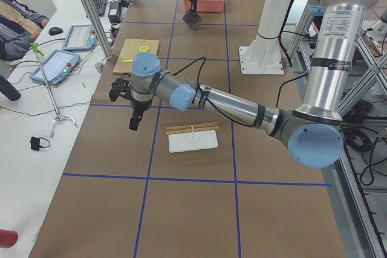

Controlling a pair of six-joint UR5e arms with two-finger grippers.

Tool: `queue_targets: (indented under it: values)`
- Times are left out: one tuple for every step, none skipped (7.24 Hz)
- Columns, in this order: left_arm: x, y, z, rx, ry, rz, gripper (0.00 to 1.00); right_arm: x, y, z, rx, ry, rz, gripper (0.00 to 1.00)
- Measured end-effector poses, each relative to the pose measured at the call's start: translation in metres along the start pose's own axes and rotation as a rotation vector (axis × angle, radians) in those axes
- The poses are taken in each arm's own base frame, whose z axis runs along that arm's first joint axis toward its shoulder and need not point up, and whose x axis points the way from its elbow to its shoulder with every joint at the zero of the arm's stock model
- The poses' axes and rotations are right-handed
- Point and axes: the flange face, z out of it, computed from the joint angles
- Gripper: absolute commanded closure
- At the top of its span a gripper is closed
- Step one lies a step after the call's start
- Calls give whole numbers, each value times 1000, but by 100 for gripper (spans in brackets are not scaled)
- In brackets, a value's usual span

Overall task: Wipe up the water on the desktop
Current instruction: 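Carry the towel over the pink bin with the right gripper and release it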

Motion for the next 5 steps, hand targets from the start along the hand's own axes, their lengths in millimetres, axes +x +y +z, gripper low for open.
queue_targets:
  values:
    - [-1,0,1,-5,-2,-4,2,26,-8,-31,13,-26,20,100]
    - [-1,-1,1,-7,-2,-6,2,56,-14,-63,25,-51,49,100]
    - [-1,-1,2,-8,-3,-7,2,99,-9,-89,36,-65,57,100]
    - [-1,-1,2,-8,-3,-7,2,150,7,-107,43,-69,43,100]
    - [-1,-2,1,-7,-3,-7,2,197,25,-116,43,-66,13,100]
